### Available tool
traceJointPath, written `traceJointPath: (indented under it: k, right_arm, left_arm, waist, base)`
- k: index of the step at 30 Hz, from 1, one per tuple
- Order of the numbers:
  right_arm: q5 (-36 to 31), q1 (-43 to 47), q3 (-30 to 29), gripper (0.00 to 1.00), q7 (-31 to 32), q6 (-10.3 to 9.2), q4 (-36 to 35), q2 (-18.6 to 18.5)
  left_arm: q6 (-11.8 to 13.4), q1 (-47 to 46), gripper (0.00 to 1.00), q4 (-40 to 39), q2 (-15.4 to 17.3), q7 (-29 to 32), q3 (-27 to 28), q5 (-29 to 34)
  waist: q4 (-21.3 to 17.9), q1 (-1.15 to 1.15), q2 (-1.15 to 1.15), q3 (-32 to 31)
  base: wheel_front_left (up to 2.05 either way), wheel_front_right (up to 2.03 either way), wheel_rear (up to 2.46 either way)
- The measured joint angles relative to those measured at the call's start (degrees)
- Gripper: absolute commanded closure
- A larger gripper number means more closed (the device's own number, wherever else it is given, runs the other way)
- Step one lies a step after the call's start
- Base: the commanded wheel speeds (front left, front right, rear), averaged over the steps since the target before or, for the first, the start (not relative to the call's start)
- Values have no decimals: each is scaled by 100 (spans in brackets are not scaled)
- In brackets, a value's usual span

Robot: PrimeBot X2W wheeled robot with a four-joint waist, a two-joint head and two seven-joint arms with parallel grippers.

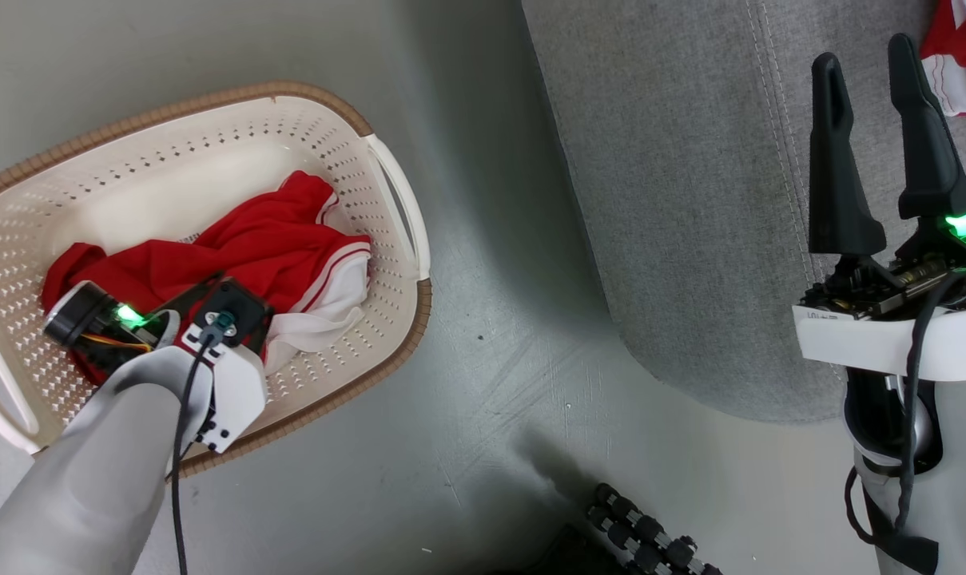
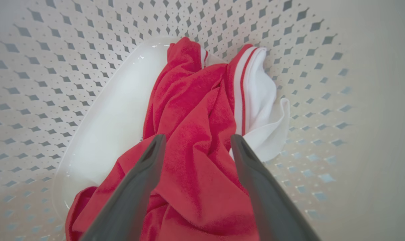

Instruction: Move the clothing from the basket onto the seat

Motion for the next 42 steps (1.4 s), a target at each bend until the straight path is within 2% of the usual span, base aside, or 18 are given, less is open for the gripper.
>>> traceJointPath:
  k: [5,13,23,24,27,42]
  right_arm:
    - [51,-40,69,0,0,0,19,0]
    - [168,-165,116,0,0,0,118,0]
    - [223,-343,160,0,0,0,165,0]
    - [233,-343,162,0,0,0,176,0]
    - [237,-345,160,0,0,0,202,0]
    - [104,-585,119,0,0,0,315,0]
  left_arm:
    - [46,-35,0,143,93,53,53,16]
    - [280,-194,0,374,300,105,142,114]
    - [448,-262,0,582,299,207,153,146]
    - [448,-264,4,610,283,224,147,147]
    - [449,-267,100,662,225,257,124,148]
    - [445,-380,100,233,70,-264,205,42]
  waist:
    - [-78,0,0,104]
    - [-227,0,0,297]
    - [-321,0,0,394]
    - [-325,0,0,393]
    - [-329,0,0,386]
    - [-202,0,0,239]
  base:
    - [0,0,0]
    - [0,0,0]
    - [0,0,0]
    - [0,0,0]
    - [0,0,0]
    - [0,0,0]
